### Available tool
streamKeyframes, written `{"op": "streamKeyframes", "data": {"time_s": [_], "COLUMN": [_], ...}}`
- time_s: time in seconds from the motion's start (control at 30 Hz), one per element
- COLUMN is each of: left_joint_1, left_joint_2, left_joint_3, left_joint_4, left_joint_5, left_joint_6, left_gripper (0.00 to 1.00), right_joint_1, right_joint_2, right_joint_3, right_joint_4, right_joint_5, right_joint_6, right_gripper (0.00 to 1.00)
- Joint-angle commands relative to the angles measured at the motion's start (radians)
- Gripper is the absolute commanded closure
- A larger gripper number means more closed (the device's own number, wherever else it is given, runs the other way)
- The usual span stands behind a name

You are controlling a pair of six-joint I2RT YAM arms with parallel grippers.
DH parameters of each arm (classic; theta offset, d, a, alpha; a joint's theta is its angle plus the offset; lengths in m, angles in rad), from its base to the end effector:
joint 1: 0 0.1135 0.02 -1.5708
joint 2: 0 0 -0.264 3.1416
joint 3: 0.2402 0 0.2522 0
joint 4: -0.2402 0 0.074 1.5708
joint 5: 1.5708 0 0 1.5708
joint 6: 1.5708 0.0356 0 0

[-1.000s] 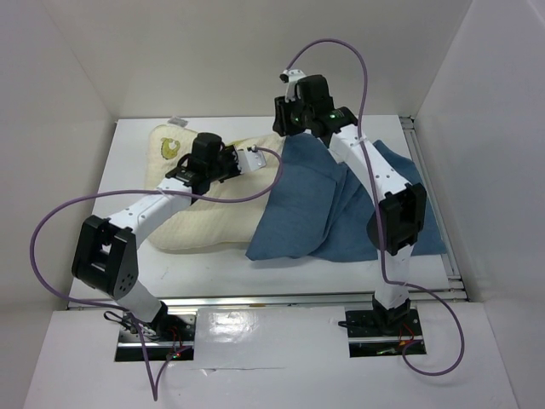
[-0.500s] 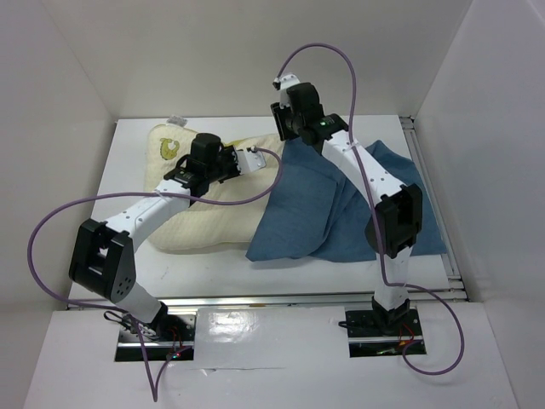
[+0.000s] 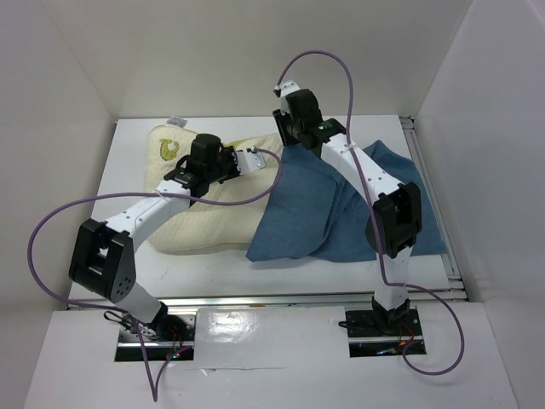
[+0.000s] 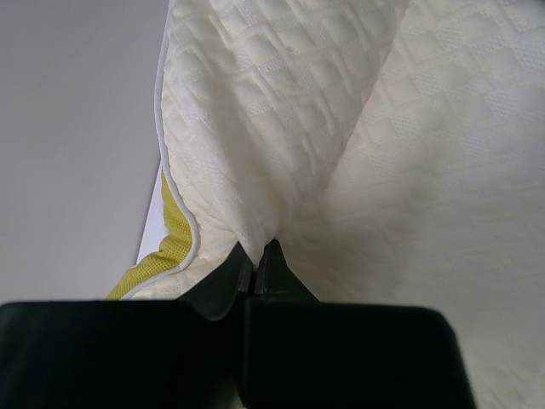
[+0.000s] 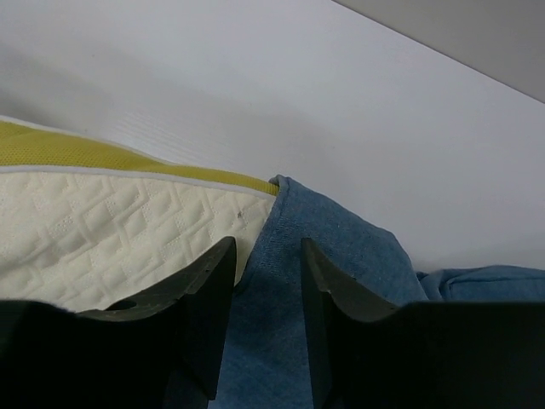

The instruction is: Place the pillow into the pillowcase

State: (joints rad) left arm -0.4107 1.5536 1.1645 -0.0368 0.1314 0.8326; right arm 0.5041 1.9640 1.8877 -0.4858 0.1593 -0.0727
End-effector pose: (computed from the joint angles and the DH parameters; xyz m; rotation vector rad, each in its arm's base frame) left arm 0.3322 -0.1498 0.2949 1.2298 1.5715 0.1408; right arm 0.4075 0.2184 0.3403 -0.5144 2.0630 0.0853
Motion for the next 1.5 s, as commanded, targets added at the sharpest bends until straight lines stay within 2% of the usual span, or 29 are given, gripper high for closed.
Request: {"op": "streamKeyframes", "data": {"time_s": [0.0,0.13,0.17,0.2,0.27,0.43,0.6,1.03,1.17,1.33,1.47], "left_joint_1": [-0.005,-0.005,-0.005,-0.005,-0.005,-0.014,-0.023,-0.063,-0.082,-0.108,-0.143], "left_joint_2": [-0.067,-0.067,-0.067,-0.067,-0.067,-0.067,-0.058,-0.069,-0.090,-0.112,-0.121], "left_joint_3": [0.011,0.011,0.011,0.001,0.001,0.011,0.031,0.049,0.049,0.040,0.020], "left_joint_4": [0.097,0.097,0.097,0.097,0.097,0.106,0.115,0.193,0.213,0.233,0.233], "left_joint_5": [0.011,0.011,0.011,0.011,0.011,0.011,0.020,0.020,0.020,0.020,0.011], "left_joint_6": [0.010,0.010,0.010,0.010,0.010,0.010,0.000,-0.039,-0.059,-0.093,-0.102], "left_gripper": [1.00,1.00,1.00,1.00,1.00,1.00,1.00,1.00,1.00,1.00,1.00], "right_joint_1": [-0.013,-0.024,-0.036,-0.036,-0.045,-0.045,0.014,0.131,0.169,0.188,0.214], "right_joint_2": [-0.034,-0.025,-0.025,-0.016,-0.016,0.016,0.049,0.130,0.162,0.243,0.253], "right_joint_3": [-0.012,-0.012,-0.012,-0.012,0.000,0.110,0.237,0.310,0.361,0.527,0.541], "right_joint_4": [0.049,0.049,0.049,0.049,0.049,-0.019,-0.037,-0.089,-0.089,-0.135,-0.135], "right_joint_5": [0.011,0.011,0.011,-0.001,-0.012,-0.177,-0.282,-0.383,-0.392,-0.420,-0.431], "right_joint_6": [-0.004,-0.004,-0.004,-0.004,-0.004,0.060,0.100,0.191,0.200,0.231,0.240], "right_gripper": [0.57,0.84,0.97,1.00,1.00,1.00,1.00,1.00,1.00,1.00,1.00]}}
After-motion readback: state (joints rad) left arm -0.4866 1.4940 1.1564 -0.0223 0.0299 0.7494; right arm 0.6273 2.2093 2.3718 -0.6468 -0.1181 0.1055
